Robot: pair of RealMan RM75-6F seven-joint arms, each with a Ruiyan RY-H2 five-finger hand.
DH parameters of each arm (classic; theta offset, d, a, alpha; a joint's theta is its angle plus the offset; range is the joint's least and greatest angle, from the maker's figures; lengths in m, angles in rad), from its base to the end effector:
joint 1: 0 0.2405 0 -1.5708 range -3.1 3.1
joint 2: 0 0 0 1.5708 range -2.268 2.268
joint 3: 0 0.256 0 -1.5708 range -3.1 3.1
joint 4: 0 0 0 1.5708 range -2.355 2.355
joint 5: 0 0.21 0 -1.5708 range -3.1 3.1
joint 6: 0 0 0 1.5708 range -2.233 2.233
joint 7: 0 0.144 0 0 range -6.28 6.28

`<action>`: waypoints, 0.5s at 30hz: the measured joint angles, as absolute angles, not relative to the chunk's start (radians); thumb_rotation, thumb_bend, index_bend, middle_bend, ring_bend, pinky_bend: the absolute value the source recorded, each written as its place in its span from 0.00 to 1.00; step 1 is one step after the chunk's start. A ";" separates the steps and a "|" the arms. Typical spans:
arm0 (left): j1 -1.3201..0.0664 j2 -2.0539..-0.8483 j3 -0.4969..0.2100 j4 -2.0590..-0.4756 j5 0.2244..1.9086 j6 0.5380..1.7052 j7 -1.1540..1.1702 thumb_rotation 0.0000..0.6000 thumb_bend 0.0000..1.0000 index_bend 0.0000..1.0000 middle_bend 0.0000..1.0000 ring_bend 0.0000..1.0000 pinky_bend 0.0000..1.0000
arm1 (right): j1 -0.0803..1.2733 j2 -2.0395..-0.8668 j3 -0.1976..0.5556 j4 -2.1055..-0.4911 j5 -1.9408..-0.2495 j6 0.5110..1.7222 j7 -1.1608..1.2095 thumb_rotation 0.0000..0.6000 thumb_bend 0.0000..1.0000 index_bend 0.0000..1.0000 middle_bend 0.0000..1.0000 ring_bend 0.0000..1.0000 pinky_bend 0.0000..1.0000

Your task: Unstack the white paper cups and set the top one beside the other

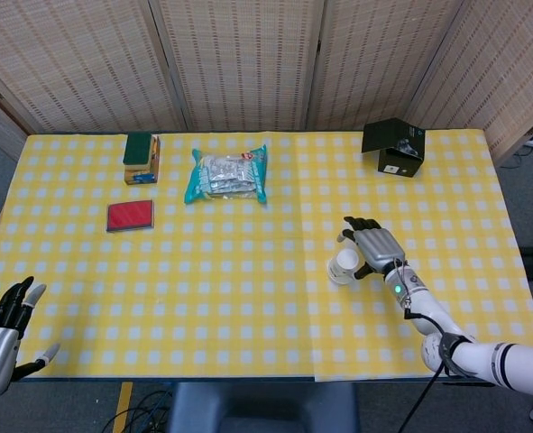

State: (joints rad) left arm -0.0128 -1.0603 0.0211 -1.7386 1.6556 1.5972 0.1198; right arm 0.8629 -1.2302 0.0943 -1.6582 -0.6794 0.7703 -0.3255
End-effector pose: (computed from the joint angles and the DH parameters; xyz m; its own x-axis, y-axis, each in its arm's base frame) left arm -0.2808 0.1428 0.1647 0.4436 -0.0208 0.8960 0.8916 -0.0913 -0.4435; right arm -0.1850 -0.3588 0.0491 0.3805 -0.4994 0.7783 -0.9226 -0.1479 0.3562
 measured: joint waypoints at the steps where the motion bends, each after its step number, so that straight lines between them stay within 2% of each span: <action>1: -0.013 -1.060 0.021 -1.738 1.656 1.598 0.119 0.81 0.26 0.03 0.00 0.00 0.23 | 0.863 -1.233 0.094 -1.656 -0.680 0.772 -0.325 1.00 0.24 0.34 0.00 0.00 0.00; 10: -0.010 -1.060 0.021 -1.738 1.660 1.603 0.116 0.82 0.26 0.03 0.00 0.00 0.23 | 0.861 -1.246 0.094 -1.653 -0.691 0.800 -0.322 1.00 0.26 0.48 0.02 0.00 0.00; 15: -0.010 -1.061 0.020 -1.737 1.660 1.603 0.117 0.81 0.26 0.03 0.00 0.00 0.23 | 0.857 -1.243 0.094 -1.665 -0.699 0.812 -0.322 1.00 0.26 0.50 0.02 0.00 0.00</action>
